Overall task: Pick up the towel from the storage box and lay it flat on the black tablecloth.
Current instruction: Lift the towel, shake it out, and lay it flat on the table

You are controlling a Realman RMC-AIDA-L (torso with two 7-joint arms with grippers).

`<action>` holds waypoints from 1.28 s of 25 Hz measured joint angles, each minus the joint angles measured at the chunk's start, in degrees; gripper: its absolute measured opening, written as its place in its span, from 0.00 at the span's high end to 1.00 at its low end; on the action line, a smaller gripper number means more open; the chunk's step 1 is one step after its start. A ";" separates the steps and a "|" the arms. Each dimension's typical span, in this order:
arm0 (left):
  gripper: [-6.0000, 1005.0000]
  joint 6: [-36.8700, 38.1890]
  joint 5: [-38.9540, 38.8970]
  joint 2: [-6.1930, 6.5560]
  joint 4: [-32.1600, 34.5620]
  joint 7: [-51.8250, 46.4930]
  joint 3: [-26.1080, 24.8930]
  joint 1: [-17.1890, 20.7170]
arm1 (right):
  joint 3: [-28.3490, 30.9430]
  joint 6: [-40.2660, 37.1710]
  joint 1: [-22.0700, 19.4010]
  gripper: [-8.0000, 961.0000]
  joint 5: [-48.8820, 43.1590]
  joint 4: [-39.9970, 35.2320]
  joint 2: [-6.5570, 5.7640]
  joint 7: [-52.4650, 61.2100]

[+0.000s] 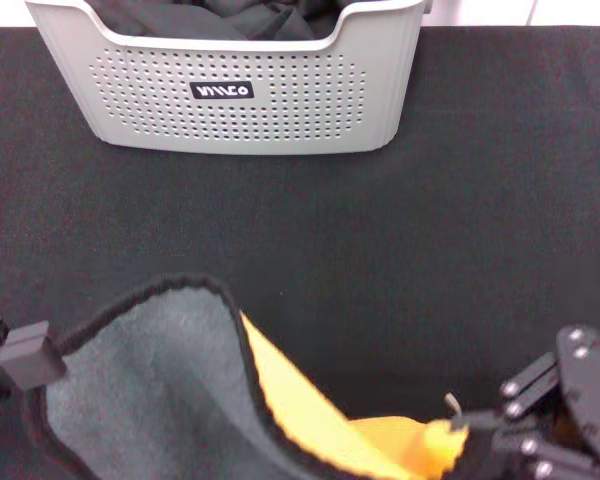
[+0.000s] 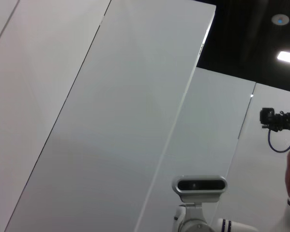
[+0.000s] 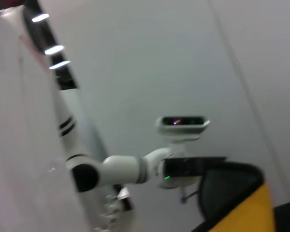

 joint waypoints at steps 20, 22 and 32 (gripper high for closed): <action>0.98 -16.29 19.09 -6.19 -36.69 13.41 -14.18 -32.48 | 20.29 -10.93 23.85 0.93 -8.19 51.37 0.85 -14.75; 0.98 -19.88 19.01 -7.50 -36.48 15.07 -14.35 -33.48 | 20.34 -15.41 24.80 0.93 -9.64 51.22 0.73 -14.74; 0.97 -37.93 14.80 -11.86 -36.61 29.01 -14.67 -35.31 | 20.14 -32.70 29.12 0.92 -12.99 52.42 0.01 -12.83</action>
